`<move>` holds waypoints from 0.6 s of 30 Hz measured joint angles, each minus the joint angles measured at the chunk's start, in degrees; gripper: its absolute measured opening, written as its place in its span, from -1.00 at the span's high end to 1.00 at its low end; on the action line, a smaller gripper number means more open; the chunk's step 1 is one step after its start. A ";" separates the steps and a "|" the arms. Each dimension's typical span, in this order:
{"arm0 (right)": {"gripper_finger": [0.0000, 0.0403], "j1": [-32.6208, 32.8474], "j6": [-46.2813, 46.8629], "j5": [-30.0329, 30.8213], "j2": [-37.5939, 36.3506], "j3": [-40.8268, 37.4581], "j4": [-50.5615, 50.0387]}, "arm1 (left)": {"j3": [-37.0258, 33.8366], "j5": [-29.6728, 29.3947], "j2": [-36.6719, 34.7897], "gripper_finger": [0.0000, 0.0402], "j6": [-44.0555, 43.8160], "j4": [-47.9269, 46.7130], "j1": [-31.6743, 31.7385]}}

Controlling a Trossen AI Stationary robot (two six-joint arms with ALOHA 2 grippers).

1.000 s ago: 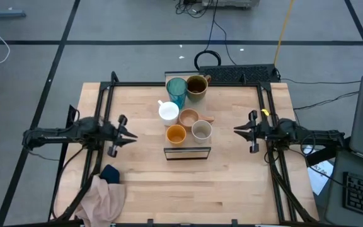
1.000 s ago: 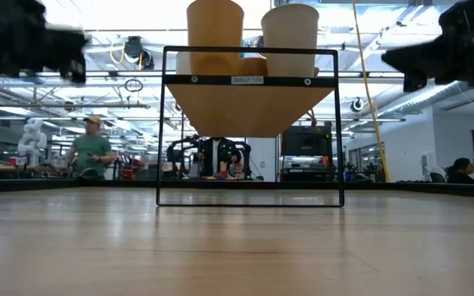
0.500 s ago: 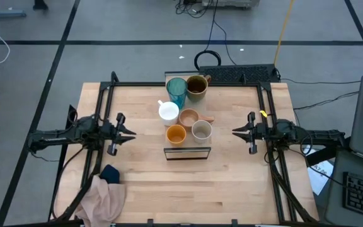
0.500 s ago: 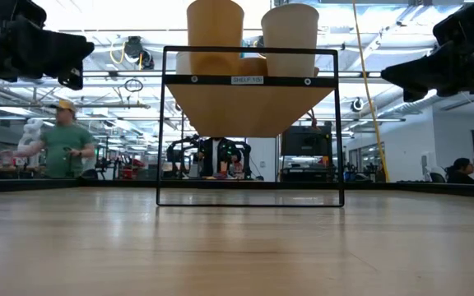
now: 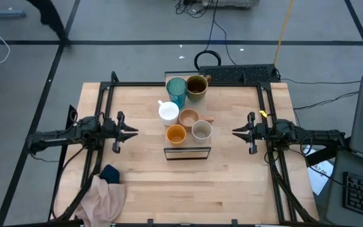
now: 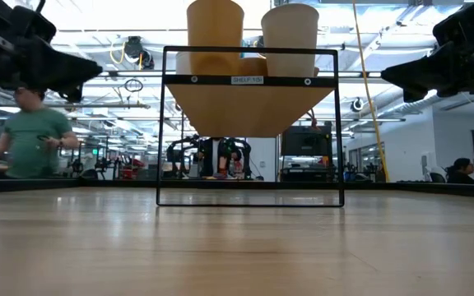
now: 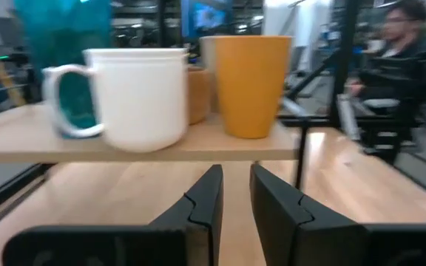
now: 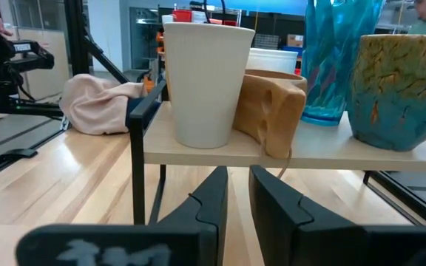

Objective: Stack small to large cups/mugs on shelf
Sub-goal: Return to Home Position

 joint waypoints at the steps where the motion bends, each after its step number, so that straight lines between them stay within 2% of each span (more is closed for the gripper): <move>1: 0.75 0.00 0.00 0.00 0.00 0.00 0.00 | 0.00 -0.93 0.10 0.64 0.01 -0.10 0.47; 6: 0.75 0.00 0.00 0.00 0.00 0.00 0.00 | -0.02 -3.67 0.08 0.64 0.01 0.82 1.05; 18: 0.75 0.00 0.00 0.00 0.00 -0.02 0.04 | -0.04 -4.90 -0.98 0.64 0.00 -0.05 -0.26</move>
